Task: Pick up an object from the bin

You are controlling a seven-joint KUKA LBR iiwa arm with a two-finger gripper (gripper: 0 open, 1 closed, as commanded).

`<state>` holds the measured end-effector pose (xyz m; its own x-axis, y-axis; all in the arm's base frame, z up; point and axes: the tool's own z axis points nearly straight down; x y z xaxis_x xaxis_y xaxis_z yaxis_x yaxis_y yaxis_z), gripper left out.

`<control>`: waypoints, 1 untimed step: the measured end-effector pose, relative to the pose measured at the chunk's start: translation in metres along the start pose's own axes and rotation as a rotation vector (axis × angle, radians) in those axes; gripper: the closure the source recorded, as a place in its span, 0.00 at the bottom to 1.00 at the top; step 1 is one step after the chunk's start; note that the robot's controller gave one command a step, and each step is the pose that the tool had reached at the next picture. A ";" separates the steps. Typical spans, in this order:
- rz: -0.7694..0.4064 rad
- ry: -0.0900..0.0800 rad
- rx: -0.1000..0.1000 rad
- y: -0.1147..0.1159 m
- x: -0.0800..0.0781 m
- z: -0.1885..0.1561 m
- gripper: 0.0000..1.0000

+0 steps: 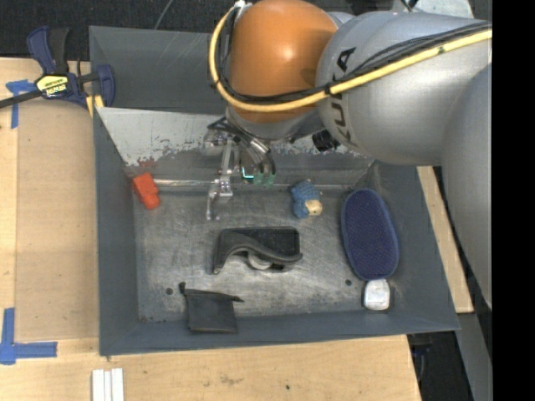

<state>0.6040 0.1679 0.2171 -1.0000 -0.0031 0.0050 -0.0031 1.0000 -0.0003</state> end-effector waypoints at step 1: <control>0.004 -0.008 -0.001 -0.001 -0.002 -0.005 1.00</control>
Offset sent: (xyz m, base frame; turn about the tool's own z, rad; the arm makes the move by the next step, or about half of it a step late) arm 0.0000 0.0000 0.0000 0.0000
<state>0.6058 0.1668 0.2220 -1.0000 0.0005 -0.0033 0.0005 1.0000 0.0010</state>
